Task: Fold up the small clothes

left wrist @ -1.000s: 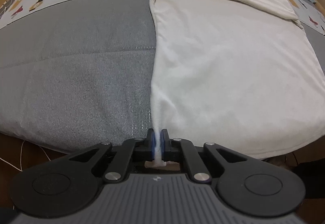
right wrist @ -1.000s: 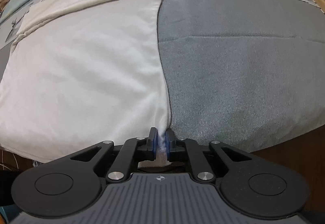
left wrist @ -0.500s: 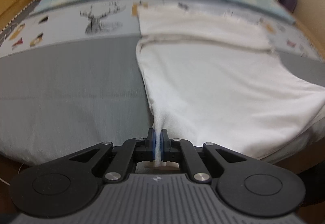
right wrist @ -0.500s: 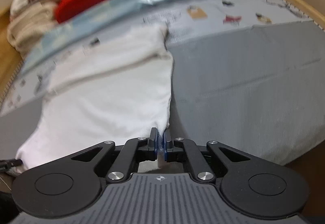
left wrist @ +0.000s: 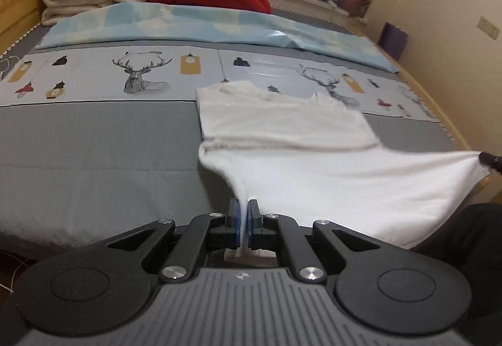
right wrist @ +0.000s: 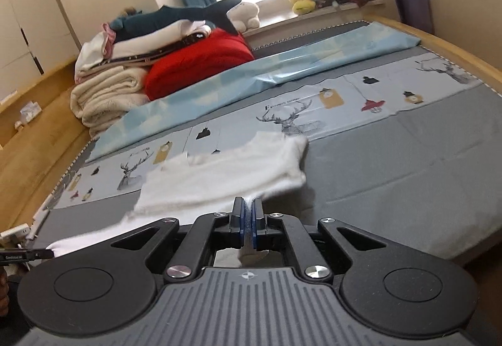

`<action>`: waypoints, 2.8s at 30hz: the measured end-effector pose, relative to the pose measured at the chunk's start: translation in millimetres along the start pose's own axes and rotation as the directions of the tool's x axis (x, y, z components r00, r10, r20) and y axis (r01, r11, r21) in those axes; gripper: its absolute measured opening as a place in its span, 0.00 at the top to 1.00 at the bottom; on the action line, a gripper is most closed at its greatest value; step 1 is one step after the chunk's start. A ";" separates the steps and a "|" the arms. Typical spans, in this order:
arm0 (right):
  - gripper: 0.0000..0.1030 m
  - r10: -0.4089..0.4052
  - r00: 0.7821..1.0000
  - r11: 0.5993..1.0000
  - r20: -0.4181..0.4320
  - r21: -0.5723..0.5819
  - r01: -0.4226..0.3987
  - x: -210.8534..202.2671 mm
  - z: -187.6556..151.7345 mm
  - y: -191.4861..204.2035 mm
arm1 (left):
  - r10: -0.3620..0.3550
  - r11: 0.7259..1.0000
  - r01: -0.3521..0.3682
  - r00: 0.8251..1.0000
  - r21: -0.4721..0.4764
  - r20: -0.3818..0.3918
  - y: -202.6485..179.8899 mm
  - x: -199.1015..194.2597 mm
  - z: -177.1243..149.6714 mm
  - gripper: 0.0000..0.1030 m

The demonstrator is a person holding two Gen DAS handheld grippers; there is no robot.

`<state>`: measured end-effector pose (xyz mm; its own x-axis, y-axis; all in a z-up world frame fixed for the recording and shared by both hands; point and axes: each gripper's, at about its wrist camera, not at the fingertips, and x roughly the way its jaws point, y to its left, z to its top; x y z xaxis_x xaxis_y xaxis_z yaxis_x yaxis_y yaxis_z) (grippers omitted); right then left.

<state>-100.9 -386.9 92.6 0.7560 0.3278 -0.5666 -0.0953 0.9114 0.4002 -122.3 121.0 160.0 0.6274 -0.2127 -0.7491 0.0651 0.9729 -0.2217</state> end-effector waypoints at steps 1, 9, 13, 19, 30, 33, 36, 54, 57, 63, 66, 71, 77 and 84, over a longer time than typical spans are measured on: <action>0.97 0.004 1.000 1.000 -0.003 0.016 -0.004 -5.9 -1.7 -3.7 | -0.010 1.000 0.010 1.000 -0.005 0.003 0.1 -10.6 -3.7 0.96; 0.97 -0.043 0.998 0.999 -0.035 0.027 0.044 37.6 21.4 -16.1 | 0.004 0.999 -0.006 0.999 -0.048 -0.032 22.0 40.2 43.7 0.96; 0.97 -0.143 0.986 0.987 -0.088 -0.081 0.136 116.5 56.9 -8.7 | 0.037 0.996 -0.042 0.997 -0.074 -0.064 36.1 114.3 99.7 0.96; 0.92 -0.293 0.952 0.952 -0.087 -0.123 0.281 230.8 95.1 -21.5 | 0.045 0.991 -0.054 0.996 -0.124 -0.074 60.9 204.1 142.4 0.91; 0.88 -0.297 0.941 0.954 -0.163 -0.097 0.284 254.8 59.7 -53.7 | 0.097 0.991 -0.114 0.973 -0.075 -0.210 63.1 252.5 108.9 0.72; 0.86 -0.277 0.941 0.960 -0.194 -0.105 0.261 268.6 48.3 -53.9 | 0.108 0.989 -0.125 0.977 -0.085 -0.182 61.6 262.1 115.2 0.67; 0.86 -0.285 0.934 0.956 -0.216 -0.140 0.259 285.9 49.7 -51.9 | 0.132 0.986 -0.147 0.976 -0.076 -0.173 58.8 271.8 119.3 0.57; 0.79 -0.254 0.941 0.964 -0.222 -0.133 0.229 365.1 71.5 -56.4 | 0.141 0.985 -0.154 0.977 -0.073 -0.161 49.7 335.1 154.4 0.57; 0.79 -0.244 0.947 0.966 -0.211 -0.143 0.217 372.4 73.4 -54.2 | 0.136 0.987 -0.148 0.979 -0.069 -0.153 48.6 342.2 158.3 0.57; 0.94 -0.226 0.961 0.972 -0.157 -0.099 0.212 372.1 81.8 -58.1 | 0.116 0.992 -0.122 0.980 -0.028 -0.164 48.9 349.0 164.7 0.94; 0.95 -0.241 0.966 0.970 -0.097 -0.050 0.237 364.6 88.9 -60.6 | 0.116 0.988 -0.119 0.993 -0.099 -0.036 59.4 327.0 177.0 0.96; 0.95 -0.264 0.956 0.964 0.129 0.001 0.266 343.0 105.4 -49.3 | 0.216 0.971 -0.205 0.973 -0.124 0.077 60.4 314.3 187.1 0.89; 0.85 -0.303 0.950 0.952 -0.073 -0.071 0.298 371.4 99.0 -28.2 | 0.206 0.978 -0.205 0.979 -0.030 0.003 44.6 310.5 182.4 0.72; 0.75 -0.285 0.934 0.958 -0.215 -0.072 0.276 335.7 76.8 -35.7 | 0.147 0.989 -0.149 0.983 -0.015 -0.107 54.9 284.3 149.3 0.70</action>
<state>206.1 -328.5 -56.5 0.5937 0.0999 -0.7984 0.0708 0.9819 0.1755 175.5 127.4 28.0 0.5434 -0.0759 -0.8361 -0.0409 0.9923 -0.1167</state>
